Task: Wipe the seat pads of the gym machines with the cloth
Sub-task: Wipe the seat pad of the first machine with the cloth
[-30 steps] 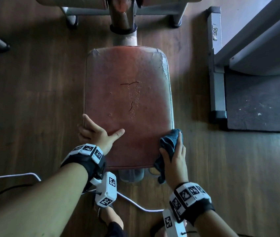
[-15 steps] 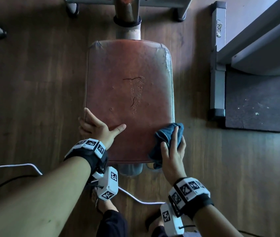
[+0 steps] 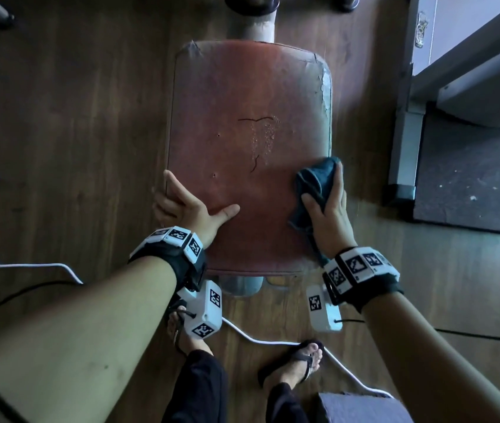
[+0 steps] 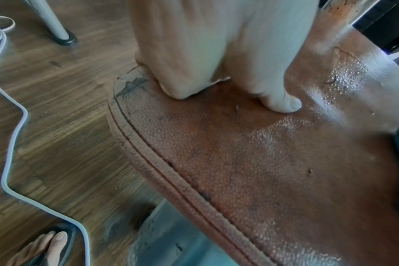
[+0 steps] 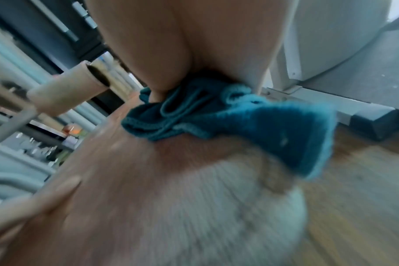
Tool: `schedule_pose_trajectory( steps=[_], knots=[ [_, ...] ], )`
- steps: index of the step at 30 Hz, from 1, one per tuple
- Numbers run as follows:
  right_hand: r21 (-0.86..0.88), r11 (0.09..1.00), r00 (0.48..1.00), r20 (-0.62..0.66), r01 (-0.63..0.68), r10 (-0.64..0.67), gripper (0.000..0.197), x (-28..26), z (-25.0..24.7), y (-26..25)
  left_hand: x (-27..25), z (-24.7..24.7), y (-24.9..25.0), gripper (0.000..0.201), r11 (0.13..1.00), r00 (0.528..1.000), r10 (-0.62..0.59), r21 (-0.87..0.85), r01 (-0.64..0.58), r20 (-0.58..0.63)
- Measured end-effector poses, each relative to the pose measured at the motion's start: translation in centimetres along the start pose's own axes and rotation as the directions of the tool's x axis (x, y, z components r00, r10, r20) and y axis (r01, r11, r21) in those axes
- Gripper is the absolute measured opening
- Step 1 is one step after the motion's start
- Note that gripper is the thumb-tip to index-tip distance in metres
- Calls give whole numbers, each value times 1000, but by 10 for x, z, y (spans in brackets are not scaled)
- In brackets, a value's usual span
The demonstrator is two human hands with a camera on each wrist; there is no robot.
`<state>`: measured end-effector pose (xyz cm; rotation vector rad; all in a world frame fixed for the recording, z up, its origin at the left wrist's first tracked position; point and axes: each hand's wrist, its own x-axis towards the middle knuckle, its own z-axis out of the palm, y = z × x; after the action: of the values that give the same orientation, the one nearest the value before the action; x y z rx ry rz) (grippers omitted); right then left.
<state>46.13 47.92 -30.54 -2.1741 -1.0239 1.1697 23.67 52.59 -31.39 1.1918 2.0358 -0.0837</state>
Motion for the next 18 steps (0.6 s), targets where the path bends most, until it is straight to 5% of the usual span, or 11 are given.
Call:
schedule_pose_trajectory(
  steps=[4,10,18],
  knots=[
    [-29,999,999,-2,-35,35,78,-15,5,11,-1,0,1,142,1000,1000,-3,4,3,11],
    [-97,995,995,-96,0,-10,74,34,9,-6,-1,1,1,145,1000,1000,-5,6,5,-15],
    [-379,925,971,-228,-24,-68,68,-21,28,7,-1,0,1,144,1000,1000,-14,0,14,18]
  ],
)
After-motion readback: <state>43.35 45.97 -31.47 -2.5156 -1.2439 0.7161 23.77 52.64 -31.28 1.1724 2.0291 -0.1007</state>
